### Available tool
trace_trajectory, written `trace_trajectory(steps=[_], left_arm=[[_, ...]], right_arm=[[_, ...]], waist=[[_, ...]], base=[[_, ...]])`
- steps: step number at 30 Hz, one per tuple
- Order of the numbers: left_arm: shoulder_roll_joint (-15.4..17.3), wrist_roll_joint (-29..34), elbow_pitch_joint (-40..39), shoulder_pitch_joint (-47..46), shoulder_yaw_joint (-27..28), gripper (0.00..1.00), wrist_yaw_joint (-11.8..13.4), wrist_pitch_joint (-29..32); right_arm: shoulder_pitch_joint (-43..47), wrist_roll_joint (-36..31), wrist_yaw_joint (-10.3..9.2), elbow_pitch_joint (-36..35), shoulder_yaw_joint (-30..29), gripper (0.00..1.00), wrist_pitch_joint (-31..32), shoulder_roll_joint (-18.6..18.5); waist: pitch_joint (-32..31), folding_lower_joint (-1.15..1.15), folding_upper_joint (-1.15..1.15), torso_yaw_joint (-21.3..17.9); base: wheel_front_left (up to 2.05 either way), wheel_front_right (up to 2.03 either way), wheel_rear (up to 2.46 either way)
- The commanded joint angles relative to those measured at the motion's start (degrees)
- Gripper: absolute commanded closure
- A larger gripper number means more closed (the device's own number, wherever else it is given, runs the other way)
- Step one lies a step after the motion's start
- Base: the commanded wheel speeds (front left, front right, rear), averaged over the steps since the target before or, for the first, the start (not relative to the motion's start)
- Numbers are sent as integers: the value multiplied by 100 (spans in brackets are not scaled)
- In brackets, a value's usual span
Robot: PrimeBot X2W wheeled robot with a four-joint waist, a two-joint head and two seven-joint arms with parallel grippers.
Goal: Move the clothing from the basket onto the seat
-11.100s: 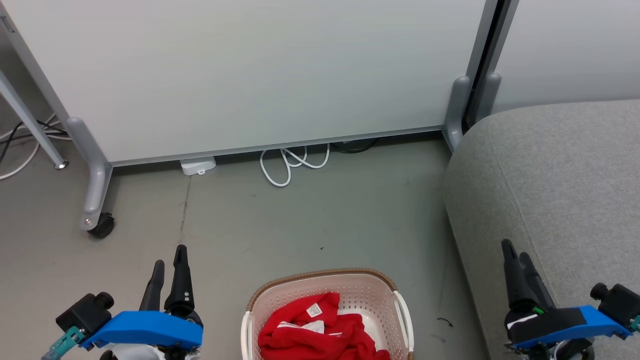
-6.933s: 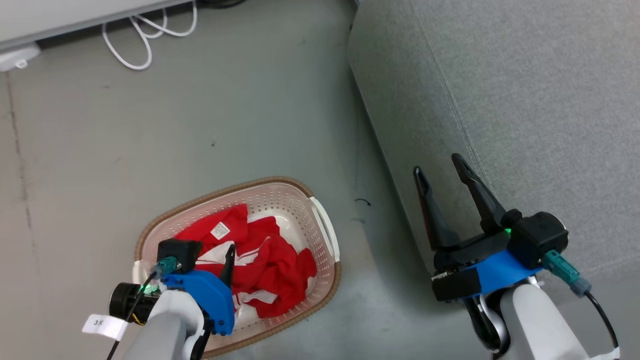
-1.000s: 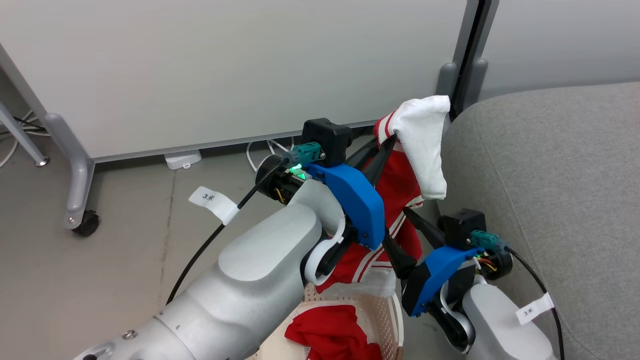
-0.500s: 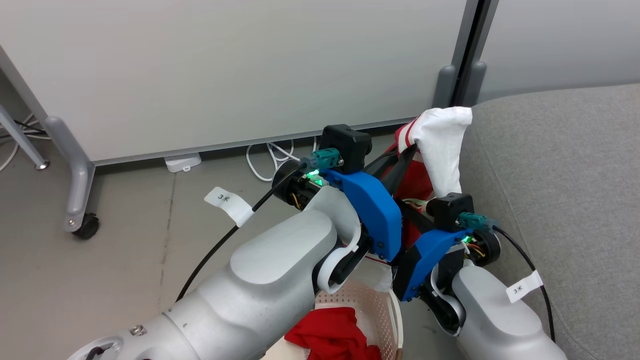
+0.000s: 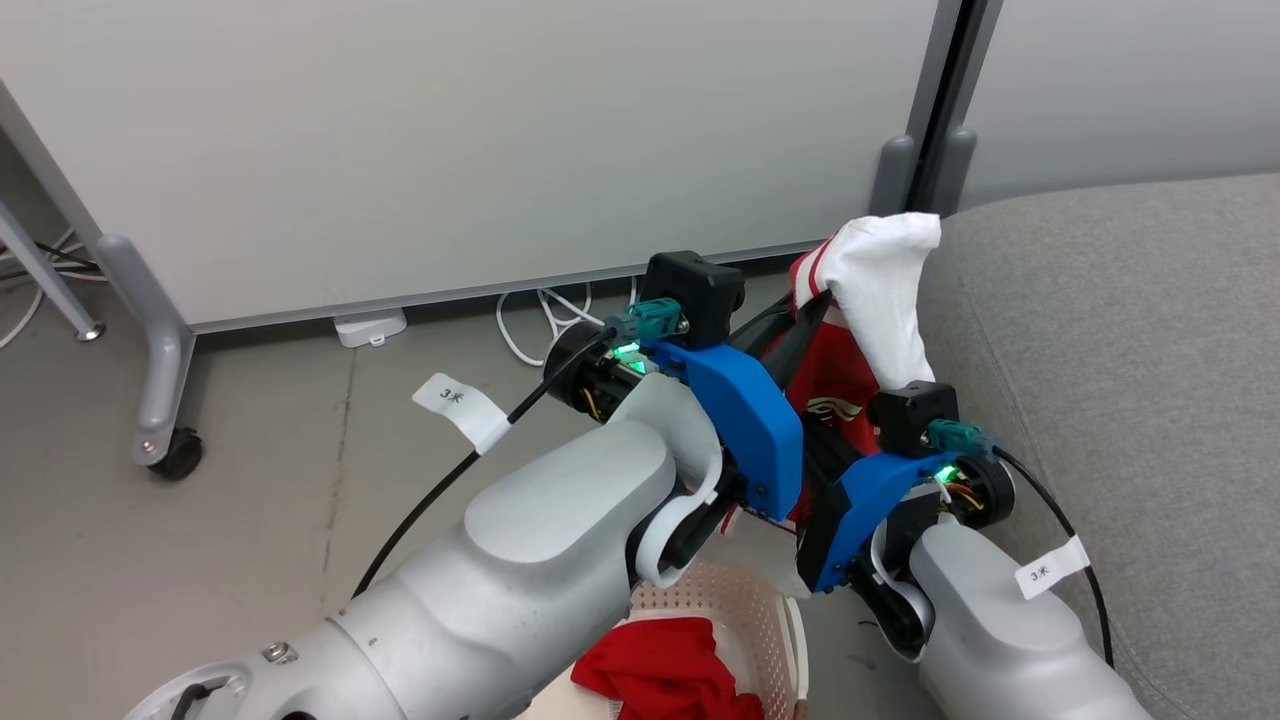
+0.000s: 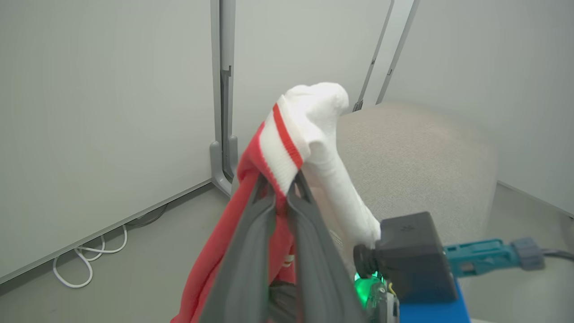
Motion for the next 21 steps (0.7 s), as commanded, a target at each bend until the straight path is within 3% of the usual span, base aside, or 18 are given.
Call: trace_trajectory(steps=[1, 15, 16, 17, 18, 19, 21], left_arm=[[2, -34, 57, -111, -15, 100, 17, -56], [2, -90, 373, -142, -142, 100, 45, -176], [3, -74, 387, -150, -152, 96, 46, -176], [2, -55, 397, -154, -165, 67, 36, -178], [2, -42, 411, -156, -175, 25, 23, -181], [3, -29, 423, -157, -182, 0, 9, -189], [3, 2, 454, -153, -198, 0, -14, -204]], right_arm=[[-88, 10, 3, 79, 45, 100, -57, -14], [-118, 181, 3, 163, 415, 100, -108, -14], [-127, 185, 3, 172, 422, 100, -115, -14], [-139, 189, 3, 177, 429, 100, -122, -14], [-145, 194, 3, 179, 437, 100, -131, -14], [-147, 200, 3, 182, 446, 100, -138, -14], [-155, 200, 3, 190, 459, 100, -145, -14]], waist=[[-5, 0, 0, -11], [-21, 0, 0, -67], [-20, 0, 0, -66], [-17, 0, 0, -65], [-14, 0, 0, -64], [-12, 0, 0, -64], [-6, 0, 0, -63]], base=[[0, 0, 0], [0, 0, 0], [0, 0, 0], [0, 0, 0], [0, 0, 0], [0, 0, 0], [0, 0, 0]])
